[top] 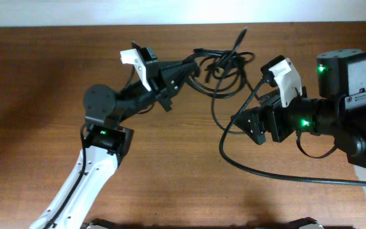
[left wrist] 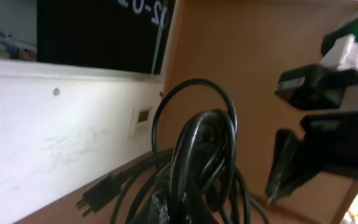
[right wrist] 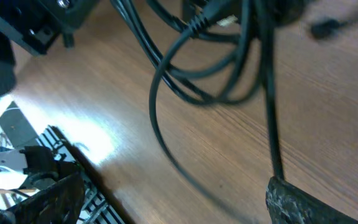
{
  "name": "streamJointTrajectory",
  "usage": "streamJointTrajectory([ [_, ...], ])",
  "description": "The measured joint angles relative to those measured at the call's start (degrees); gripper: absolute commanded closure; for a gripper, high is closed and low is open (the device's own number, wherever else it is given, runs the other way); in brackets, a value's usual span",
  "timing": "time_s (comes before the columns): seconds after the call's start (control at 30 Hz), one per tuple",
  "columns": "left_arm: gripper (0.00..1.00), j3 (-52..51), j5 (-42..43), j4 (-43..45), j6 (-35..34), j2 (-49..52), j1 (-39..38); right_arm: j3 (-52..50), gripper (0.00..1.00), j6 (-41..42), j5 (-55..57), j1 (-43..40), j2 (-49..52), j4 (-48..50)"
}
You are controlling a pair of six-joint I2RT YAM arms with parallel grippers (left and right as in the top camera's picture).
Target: Untangle cables
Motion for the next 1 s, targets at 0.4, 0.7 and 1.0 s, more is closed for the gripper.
streamJointTrajectory([
  [0.4, 1.0, 0.0, -14.12, 8.07, -8.76, 0.0, -8.02, 0.0, 0.17, -0.85, -3.06, 0.0, 0.24, 0.39],
  [0.7, 1.0, 0.0, -18.03, 12.02, -11.54, 0.0, -13.42, 0.0, 0.73, -3.08, -4.66, 0.0, 0.46, 0.37],
  [1.0, 1.0, 0.11, -23.89, 0.15, -8.59, 0.13, -12.09, 0.0, 0.96, -3.76, -5.14, 0.0, 0.35, -1.31],
])
